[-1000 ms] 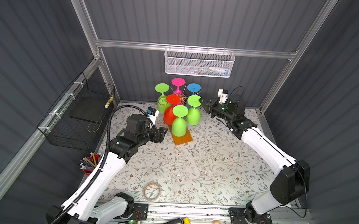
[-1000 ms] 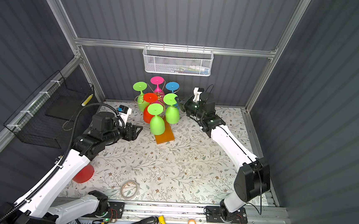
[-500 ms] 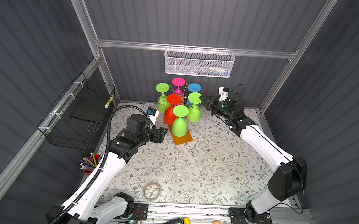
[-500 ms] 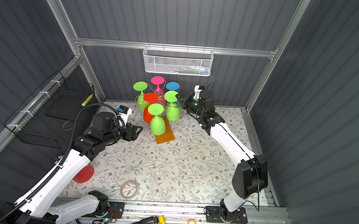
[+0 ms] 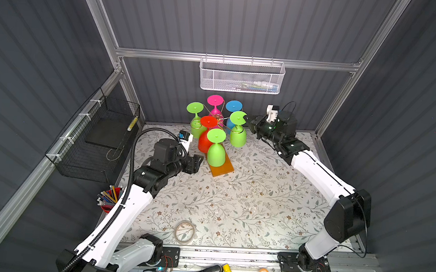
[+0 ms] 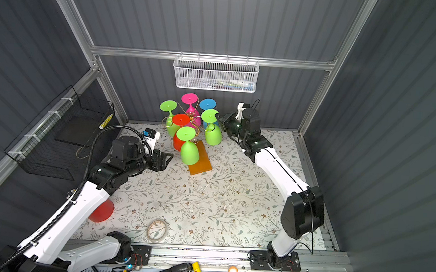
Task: Take the wine glass off the wine glass rack
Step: Pick up the wine glass from the wine glass rack.
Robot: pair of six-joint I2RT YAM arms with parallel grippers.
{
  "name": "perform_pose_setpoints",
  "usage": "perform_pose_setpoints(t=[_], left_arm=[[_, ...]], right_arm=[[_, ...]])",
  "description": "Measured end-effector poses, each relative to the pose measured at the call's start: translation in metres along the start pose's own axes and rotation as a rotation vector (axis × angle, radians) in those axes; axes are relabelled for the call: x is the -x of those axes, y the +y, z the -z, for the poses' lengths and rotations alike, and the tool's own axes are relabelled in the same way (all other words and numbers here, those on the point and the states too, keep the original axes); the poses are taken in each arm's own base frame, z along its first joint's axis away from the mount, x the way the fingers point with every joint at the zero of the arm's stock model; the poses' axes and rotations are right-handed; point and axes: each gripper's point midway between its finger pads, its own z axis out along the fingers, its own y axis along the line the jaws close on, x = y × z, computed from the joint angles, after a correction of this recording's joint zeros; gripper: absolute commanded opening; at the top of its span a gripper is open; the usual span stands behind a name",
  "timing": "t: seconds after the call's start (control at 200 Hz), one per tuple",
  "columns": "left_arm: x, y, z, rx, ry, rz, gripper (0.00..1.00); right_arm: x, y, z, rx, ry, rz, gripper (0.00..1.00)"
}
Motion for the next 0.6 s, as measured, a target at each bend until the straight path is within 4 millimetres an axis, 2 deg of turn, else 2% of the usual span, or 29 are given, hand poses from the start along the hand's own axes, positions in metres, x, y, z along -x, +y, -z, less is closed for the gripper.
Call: perform_pose_setpoints(t=[0.115,0.36,0.6], left_arm=[[0.0,0.0,0.0,-0.002,0.0,0.0,0.72],[0.0,0.0,0.0,-0.001,0.001,-0.002,0.72],[-0.004,0.001,0.0,0.002,0.013,0.008,0.72]], right_arm=[[0.007,-0.003,0.011,-0.009,-0.03,0.002,0.0],[0.021,-0.007,0.048,-0.016,-0.095,0.009,0.0],[0.012,-0.024,0.087,-0.063,-0.11,0.063,0.0]])
